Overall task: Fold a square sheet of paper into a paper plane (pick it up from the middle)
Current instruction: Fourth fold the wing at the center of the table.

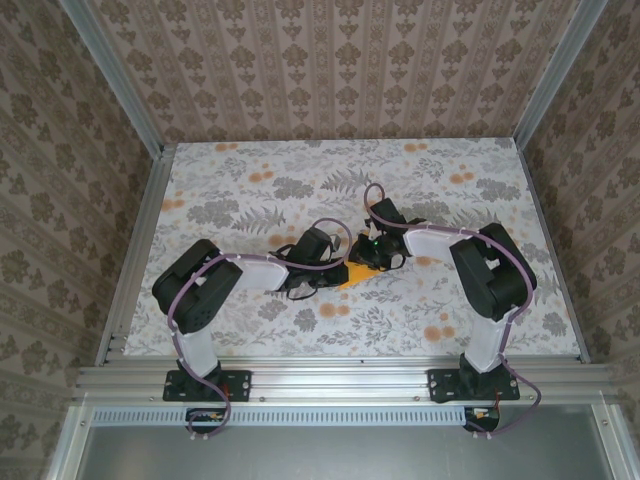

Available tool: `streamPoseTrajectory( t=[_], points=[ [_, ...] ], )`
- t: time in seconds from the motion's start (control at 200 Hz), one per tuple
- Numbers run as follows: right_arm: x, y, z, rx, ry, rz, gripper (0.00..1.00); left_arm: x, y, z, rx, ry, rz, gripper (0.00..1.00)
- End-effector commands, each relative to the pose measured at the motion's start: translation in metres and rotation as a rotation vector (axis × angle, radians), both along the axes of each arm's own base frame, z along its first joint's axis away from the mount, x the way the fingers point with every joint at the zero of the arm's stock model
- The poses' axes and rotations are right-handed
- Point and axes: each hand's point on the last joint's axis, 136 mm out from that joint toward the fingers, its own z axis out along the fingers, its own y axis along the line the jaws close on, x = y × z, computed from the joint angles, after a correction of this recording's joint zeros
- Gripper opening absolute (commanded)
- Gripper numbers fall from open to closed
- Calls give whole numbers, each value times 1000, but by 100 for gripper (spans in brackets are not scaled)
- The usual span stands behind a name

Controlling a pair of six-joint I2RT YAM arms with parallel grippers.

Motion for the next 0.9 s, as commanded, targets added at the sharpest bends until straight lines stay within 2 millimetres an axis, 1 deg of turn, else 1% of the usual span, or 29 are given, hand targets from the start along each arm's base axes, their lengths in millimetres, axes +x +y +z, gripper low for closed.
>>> streamPoseTrajectory(
  t=[0.0, 0.215, 0.32, 0.465, 0.545, 0.62, 0.73, 0.9],
  points=[
    [8, -12, -9, -57, -3, -49, 23, -19, 22, -33, 134, 78, -9, 2],
    [6, -15, -18, -76, 16, -57, 23, -18, 19, -27, 114, 73, -11, 2],
    [4, -17, -23, -97, 38, -63, 23, -16, 12, -12, 70, 59, -18, 3],
    [0, -22, -32, -120, 68, -74, 23, -12, 1, 18, -16, 28, -31, 7],
    [-2, -24, -34, -128, 79, -81, 23, -13, -3, 26, -48, 22, -43, 8],
    [-3, -24, -37, -132, 89, -87, 23, -15, -5, 26, -57, 24, -55, 9],
    [-4, -25, -41, -140, 108, -94, 23, -19, -3, 20, -43, 39, -63, 9],
    [-7, -28, -46, -160, 130, -100, 23, -22, 7, 7, 27, 46, -60, 9]
  ],
)
